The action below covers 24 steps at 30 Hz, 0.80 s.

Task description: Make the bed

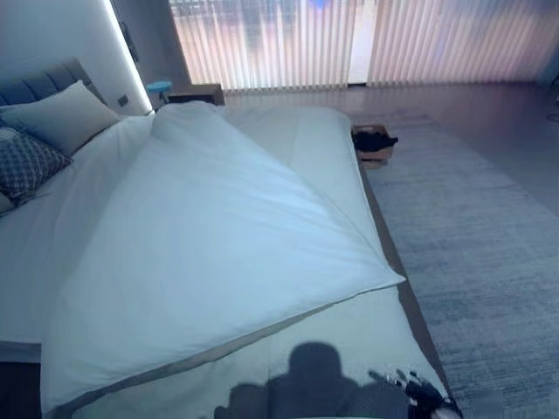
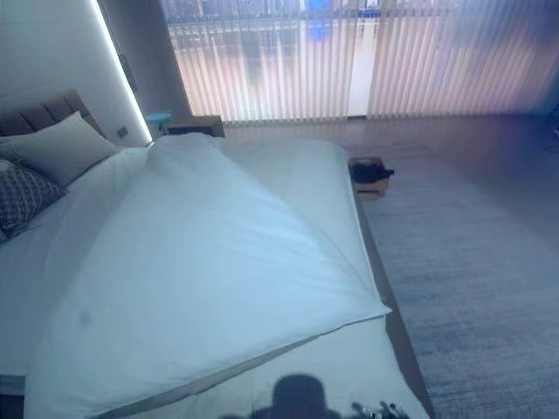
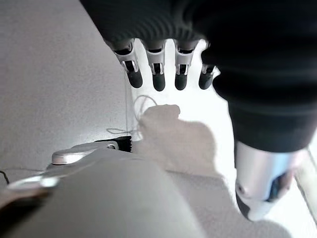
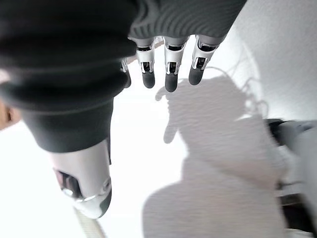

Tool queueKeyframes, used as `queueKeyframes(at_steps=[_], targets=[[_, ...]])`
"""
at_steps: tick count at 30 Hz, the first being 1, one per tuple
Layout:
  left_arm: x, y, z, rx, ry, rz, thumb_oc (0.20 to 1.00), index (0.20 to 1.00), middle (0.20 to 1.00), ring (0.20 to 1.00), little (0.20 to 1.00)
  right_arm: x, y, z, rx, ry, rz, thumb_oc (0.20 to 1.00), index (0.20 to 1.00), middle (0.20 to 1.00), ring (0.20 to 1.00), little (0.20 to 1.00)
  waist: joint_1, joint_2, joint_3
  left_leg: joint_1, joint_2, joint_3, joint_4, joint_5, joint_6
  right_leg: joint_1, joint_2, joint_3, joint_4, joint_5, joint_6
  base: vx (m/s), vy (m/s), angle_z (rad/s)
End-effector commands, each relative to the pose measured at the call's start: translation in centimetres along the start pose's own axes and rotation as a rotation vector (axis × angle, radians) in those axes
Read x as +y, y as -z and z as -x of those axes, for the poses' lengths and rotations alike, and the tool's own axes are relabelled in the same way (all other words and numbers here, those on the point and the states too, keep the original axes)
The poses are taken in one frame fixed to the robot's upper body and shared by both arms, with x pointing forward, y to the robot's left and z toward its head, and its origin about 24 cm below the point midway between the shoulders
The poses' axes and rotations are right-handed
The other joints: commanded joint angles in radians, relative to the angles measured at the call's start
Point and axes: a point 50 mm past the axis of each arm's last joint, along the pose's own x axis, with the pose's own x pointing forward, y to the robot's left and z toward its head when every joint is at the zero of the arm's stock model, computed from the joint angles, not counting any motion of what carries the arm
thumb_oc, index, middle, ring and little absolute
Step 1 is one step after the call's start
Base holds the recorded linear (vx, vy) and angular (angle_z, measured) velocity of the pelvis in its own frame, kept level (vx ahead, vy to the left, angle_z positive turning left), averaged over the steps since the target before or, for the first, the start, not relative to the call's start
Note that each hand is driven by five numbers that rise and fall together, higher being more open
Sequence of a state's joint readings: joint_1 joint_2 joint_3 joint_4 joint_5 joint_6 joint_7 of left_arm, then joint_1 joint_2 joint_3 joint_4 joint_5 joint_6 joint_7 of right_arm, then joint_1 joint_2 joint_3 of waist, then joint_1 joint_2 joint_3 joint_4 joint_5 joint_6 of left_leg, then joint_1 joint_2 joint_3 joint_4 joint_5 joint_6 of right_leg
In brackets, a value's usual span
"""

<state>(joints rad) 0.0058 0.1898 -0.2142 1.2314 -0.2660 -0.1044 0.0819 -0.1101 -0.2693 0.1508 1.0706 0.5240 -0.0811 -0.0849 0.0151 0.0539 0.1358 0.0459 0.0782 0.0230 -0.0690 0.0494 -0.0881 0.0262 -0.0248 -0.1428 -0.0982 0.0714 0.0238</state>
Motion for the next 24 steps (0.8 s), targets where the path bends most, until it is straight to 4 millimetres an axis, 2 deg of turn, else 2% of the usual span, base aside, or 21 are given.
queueKeyframes(at_steps=[1,2,3,4,5,10,13,14,15,17,24], targets=[[-0.4,-4.2,-0.7,-0.115,-0.026,0.059,1.0,1.0,1.0,1.0,1.0,2.1,-6.8,-0.9,-0.202,-0.018,-0.143,1.0,1.0,1.0,1.0,1.0,0.0,-0.054,0.084,-0.015,-0.095,-0.011,-0.018,-0.023,0.048,0.0,-0.008,0.006,0.012,-0.042,0.077,-0.08,0.015,0.0],[-0.8,-5.0,-0.7,-0.137,-0.022,0.063,1.0,1.0,1.0,1.0,1.0,2.5,-8.9,-1.1,-0.248,-0.014,-0.225,1.0,1.0,1.0,1.0,1.0,0.005,-0.048,0.107,-0.043,-0.097,-0.014,-0.018,-0.011,0.046,-0.03,-0.011,0.001,0.015,-0.032,0.077,-0.04,0.008,0.01],[-0.8,-5.0,-0.7,-0.138,-0.022,0.063,1.0,1.0,1.0,1.0,1.0,2.5,-9.0,-1.1,-0.248,-0.014,-0.226,1.0,1.0,1.0,1.0,1.0,0.004,-0.048,0.107,-0.044,-0.097,-0.015,-0.018,-0.011,0.046,-0.031,-0.011,0.001,0.016,-0.032,0.077,-0.05,0.019,0.03],[-1.2,-5.5,-0.7,-0.154,-0.014,0.081,1.0,1.0,1.0,1.0,1.0,2.9,-10.9,-1.2,-0.285,-0.012,-0.304,1.0,1.0,1.0,1.0,1.0,0.011,-0.04,0.125,-0.072,-0.098,-0.016,-0.018,-0.001,0.045,-0.06,-0.013,0.001,0.017,-0.023,0.077,-0.01,0.014,0.04],[-1.3,-5.7,-0.7,-0.16,-0.011,0.089,1.0,1.0,1.0,1.0,1.0,3.4,-12.0,-1.1,-0.304,-0.016,-0.344,1.0,1.0,1.0,1.0,1.0,0.015,-0.036,0.137,-0.088,-0.099,-0.018,-0.018,0.004,0.045,-0.075,-0.013,0.004,0.017,-0.019,0.078,-0.01,0.022,0.06],[-2.5,-5.8,-0.6,-0.154,0.015,0.073,1.0,1.0,1.0,1.0,1.0,4.7,-15.7,-1.0,-0.343,-0.039,-0.529,1.0,1.0,1.0,1.0,1.0,0.031,-0.014,0.181,-0.151,-0.103,-0.019,-0.018,0.023,0.042,-0.137,-0.018,0.008,0.018,-0.006,0.076,0.0,0.0,0.0],[-3.0,-6.5,-0.6,-0.174,0.026,0.084,1.0,1.0,1.0,1.0,1.0,5.7,-18.6,-0.4,-0.389,-0.067,-0.62,1.0,1.0,1.0,1.0,1.0,0.037,0.003,0.223,-0.195,-0.105,-0.028,-0.018,0.035,0.041,-0.183,-0.021,0.007,0.024,-0.001,0.075,0.0,0.0,0.0],[-3.0,-6.6,-0.6,-0.175,0.026,0.084,1.0,1.0,1.0,1.0,1.0,5.7,-18.6,-0.4,-0.39,-0.068,-0.62,1.0,1.0,1.0,1.0,1.0,0.037,0.003,0.222,-0.197,-0.105,-0.028,-0.018,0.036,0.041,-0.186,-0.021,0.007,0.026,-0.002,0.075,0.0,0.013,0.04],[-3.5,-7.2,-0.5,-0.2,0.045,0.084,1.0,1.0,1.0,1.0,1.0,5.5,-20.4,-0.1,-0.423,-0.059,-0.656,1.0,1.0,1.0,1.0,1.0,0.044,0.015,0.248,-0.224,-0.108,-0.029,-0.018,0.044,0.041,-0.213,-0.024,0.006,0.033,0.001,0.074,0.01,0.015,0.06],[-4.2,-7.9,-0.4,-0.227,0.065,0.091,1.0,1.0,1.0,1.0,1.0,5.5,-22.7,0.6,-0.469,-0.064,-0.708,1.0,1.0,1.0,1.0,1.0,0.051,0.028,0.272,-0.25,-0.112,-0.036,-0.018,0.052,0.04,-0.238,-0.026,0.002,0.04,0.003,0.072,0.01,0.011,0.15],[-6.0,-9.9,0.2,-0.307,0.129,0.075,1.0,1.0,1.0,1.0,1.0,4.9,-29.3,3.2,-0.633,-0.101,-0.834,1.0,1.0,1.0,1.0,1.0,0.058,0.043,0.338,-0.332,-0.113,-0.059,-0.018,0.072,0.035,-0.311,-0.031,-0.002,0.037,0.017,0.073,0.01,-0.004,0.09]])
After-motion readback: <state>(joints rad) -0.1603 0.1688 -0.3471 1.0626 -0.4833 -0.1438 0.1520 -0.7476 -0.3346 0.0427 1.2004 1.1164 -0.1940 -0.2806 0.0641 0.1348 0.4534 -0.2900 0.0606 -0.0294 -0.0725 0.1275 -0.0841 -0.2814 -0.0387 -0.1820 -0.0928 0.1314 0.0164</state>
